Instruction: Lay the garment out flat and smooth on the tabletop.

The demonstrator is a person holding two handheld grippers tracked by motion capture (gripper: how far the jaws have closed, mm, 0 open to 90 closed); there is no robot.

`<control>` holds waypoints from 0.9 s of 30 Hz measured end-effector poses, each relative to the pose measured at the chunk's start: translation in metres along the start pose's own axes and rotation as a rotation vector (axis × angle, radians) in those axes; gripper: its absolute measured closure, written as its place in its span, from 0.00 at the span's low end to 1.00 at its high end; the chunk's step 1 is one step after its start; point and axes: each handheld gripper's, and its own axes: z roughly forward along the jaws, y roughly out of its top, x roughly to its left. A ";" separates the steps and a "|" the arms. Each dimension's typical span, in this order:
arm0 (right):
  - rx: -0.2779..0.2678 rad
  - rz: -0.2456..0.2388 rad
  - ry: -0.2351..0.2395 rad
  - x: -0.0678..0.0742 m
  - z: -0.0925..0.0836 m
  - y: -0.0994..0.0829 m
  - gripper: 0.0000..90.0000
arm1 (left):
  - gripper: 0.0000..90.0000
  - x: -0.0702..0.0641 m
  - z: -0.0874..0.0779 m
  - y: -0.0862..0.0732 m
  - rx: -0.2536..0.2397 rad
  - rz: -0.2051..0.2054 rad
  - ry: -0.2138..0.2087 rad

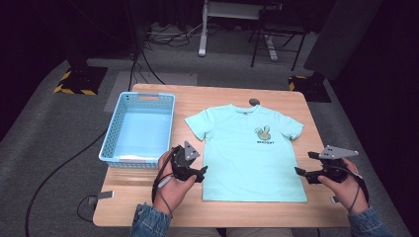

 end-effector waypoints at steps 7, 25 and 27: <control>0.019 0.019 0.004 -0.001 -0.006 -0.012 0.16 | 0.17 0.004 -0.006 -0.018 0.007 -0.021 0.005; 0.047 0.075 0.008 -0.006 -0.004 -0.043 0.16 | 0.17 0.013 -0.013 -0.059 0.031 -0.063 0.011; 0.055 0.081 0.008 -0.007 -0.003 -0.047 0.16 | 0.17 0.014 -0.013 -0.062 0.033 -0.066 0.013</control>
